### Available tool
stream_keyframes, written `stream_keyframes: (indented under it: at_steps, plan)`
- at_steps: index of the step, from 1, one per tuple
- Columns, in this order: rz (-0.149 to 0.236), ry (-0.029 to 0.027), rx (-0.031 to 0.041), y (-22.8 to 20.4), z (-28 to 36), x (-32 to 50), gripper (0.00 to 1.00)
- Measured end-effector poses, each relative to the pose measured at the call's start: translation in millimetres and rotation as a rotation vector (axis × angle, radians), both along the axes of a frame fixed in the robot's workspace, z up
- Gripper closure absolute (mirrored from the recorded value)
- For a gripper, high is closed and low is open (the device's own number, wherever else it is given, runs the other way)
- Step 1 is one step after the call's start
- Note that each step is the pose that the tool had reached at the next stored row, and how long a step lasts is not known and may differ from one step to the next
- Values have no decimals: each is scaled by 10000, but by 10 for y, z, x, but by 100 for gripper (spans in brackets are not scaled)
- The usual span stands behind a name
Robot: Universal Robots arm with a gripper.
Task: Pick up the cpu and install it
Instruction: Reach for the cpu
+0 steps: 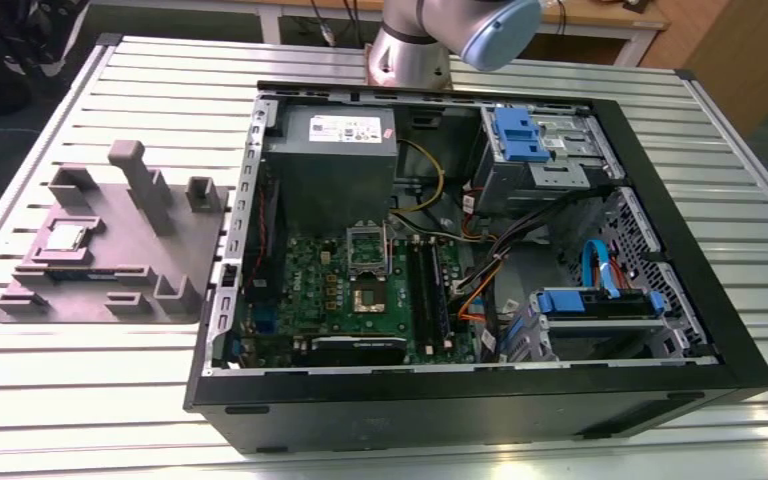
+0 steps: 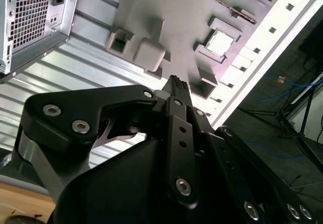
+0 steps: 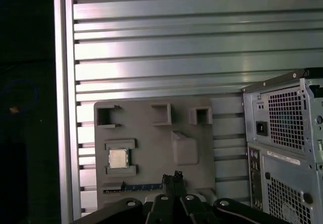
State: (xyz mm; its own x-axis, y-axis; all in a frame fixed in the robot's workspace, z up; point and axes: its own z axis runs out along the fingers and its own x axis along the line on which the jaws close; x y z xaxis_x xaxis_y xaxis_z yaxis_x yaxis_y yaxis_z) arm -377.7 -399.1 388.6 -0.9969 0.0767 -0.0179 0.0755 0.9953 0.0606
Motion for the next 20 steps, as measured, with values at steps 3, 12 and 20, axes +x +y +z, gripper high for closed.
stream_keyframes:
  at_steps: [3,12,20]
  plan:
    - [1,-1,1,-9,-3,-60,90]
    - [1,-2,1,-46,-10,-315,90]
    - [1,-1,1,-46,-10,-519,90]
